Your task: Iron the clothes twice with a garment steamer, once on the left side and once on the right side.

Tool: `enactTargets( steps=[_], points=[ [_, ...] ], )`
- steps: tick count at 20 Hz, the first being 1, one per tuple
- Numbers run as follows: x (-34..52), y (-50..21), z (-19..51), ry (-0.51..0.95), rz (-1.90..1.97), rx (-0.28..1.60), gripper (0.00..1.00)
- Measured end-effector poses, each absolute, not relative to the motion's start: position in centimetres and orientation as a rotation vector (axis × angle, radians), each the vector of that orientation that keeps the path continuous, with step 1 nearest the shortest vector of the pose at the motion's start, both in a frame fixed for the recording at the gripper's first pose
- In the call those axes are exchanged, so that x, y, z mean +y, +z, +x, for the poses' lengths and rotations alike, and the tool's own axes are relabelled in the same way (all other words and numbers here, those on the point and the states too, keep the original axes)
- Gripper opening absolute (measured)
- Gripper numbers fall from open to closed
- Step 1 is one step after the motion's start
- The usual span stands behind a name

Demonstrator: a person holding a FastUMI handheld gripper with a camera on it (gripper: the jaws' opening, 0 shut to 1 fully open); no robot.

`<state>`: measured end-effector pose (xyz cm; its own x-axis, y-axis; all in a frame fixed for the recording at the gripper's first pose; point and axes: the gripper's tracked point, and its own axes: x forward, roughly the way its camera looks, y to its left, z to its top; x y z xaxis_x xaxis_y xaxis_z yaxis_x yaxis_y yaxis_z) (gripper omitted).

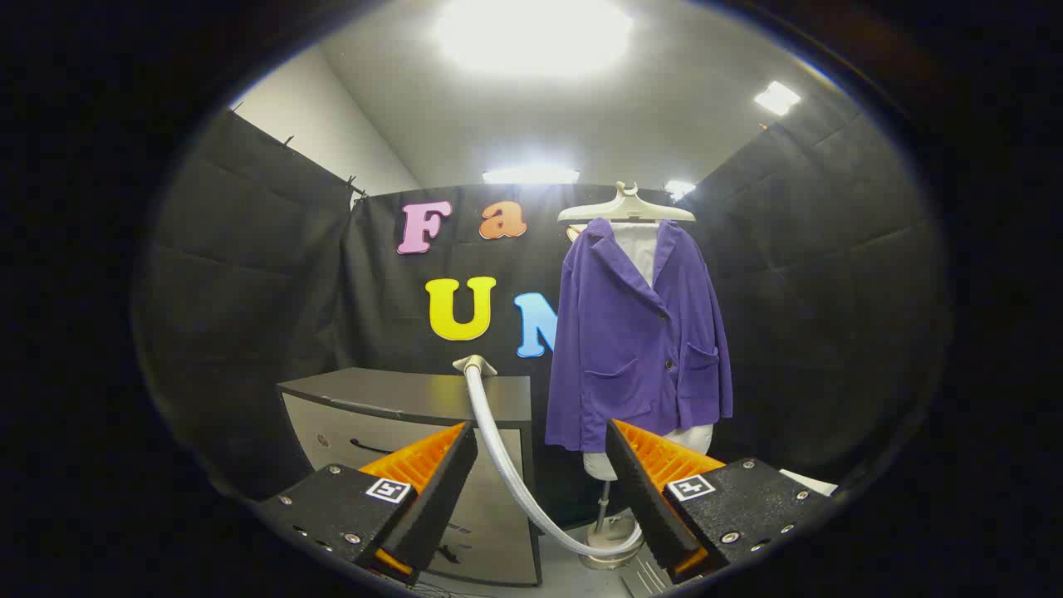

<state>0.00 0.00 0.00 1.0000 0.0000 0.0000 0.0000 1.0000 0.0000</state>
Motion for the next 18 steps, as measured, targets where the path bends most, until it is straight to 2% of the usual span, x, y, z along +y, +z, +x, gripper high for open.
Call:
enactTargets(
  steps=[18],
  points=[
    [-0.3, 1.0, 1.6, -0.01, 0.053, 0.002, 0.95]
  ],
)
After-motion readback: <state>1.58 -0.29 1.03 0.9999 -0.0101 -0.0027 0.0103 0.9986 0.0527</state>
